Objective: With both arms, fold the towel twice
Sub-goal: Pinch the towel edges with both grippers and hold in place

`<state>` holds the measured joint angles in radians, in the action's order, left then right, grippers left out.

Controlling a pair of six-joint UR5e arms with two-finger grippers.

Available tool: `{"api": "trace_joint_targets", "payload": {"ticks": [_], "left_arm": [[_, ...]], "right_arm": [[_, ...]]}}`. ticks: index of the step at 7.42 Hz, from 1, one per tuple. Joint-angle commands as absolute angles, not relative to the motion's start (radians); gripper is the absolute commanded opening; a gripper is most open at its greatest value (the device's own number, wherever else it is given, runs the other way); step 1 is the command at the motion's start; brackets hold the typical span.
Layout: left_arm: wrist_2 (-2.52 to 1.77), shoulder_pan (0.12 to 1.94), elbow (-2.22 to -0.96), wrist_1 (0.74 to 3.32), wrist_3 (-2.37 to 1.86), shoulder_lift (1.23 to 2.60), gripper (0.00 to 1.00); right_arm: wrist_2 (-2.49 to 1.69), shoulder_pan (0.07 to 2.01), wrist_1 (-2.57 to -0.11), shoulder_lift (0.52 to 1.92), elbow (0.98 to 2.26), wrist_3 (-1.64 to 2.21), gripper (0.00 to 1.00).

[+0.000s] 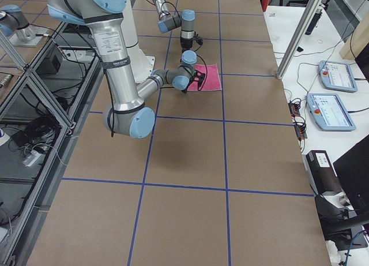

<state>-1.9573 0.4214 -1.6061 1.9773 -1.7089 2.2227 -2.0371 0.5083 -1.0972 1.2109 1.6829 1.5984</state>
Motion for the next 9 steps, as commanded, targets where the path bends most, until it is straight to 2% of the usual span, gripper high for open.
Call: {"api": "trace_joint_targets", "payload": {"ticks": [1,3,4,9], "left_arm": [[-1.957,0.422,-1.606,1.977,-1.709,2.224,0.00],[-1.957,0.422,-1.606,1.977,-1.709,2.224,0.00],[-1.957,0.422,-1.606,1.977,-1.709,2.224,0.00],[-1.960,0.433,-1.621,1.976,-1.709,2.226,0.00]], "right_arm": [[-2.036,0.508,-1.097,1.210,1.683,1.598,0.31],[-2.036,0.508,-1.097,1.210,1.683,1.600,0.07],[-2.036,0.508,-1.097,1.210,1.684,1.600,0.00],[-2.043,0.517,-1.095,1.210,1.710,1.597,0.00]]}}
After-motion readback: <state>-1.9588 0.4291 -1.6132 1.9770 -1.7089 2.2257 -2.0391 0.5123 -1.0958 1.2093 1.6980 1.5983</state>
